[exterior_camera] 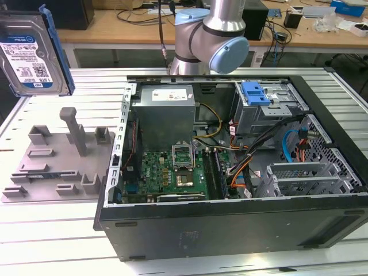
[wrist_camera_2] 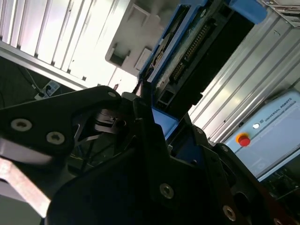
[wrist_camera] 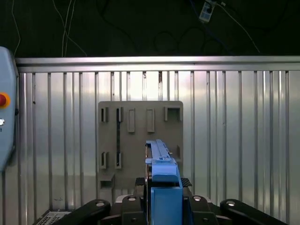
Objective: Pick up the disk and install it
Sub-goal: 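Pick up the disk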
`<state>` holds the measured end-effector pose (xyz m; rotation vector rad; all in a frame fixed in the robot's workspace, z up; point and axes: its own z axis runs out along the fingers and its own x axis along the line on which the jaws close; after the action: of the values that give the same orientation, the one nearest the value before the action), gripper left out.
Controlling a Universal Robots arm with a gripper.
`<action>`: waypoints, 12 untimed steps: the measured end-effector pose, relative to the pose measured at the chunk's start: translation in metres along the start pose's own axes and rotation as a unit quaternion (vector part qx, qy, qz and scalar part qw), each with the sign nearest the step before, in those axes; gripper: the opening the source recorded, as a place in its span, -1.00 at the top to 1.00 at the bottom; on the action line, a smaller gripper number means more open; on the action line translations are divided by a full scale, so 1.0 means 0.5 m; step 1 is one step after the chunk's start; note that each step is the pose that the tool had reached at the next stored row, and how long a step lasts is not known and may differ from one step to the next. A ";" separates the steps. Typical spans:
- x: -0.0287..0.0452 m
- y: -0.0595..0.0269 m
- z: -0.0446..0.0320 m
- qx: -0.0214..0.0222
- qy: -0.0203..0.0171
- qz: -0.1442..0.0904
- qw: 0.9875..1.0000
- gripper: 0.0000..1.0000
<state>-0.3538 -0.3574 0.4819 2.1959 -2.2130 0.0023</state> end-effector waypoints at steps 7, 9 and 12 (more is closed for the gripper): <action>0.058 -0.066 -0.009 -0.001 0.000 0.000 1.000 0.27; 0.075 -0.091 -0.014 -0.002 0.000 0.000 1.000 0.27; 0.089 -0.111 -0.018 -0.004 0.000 0.000 1.000 0.27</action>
<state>-0.2984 -0.4020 0.4911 2.1922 -2.2093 -0.0055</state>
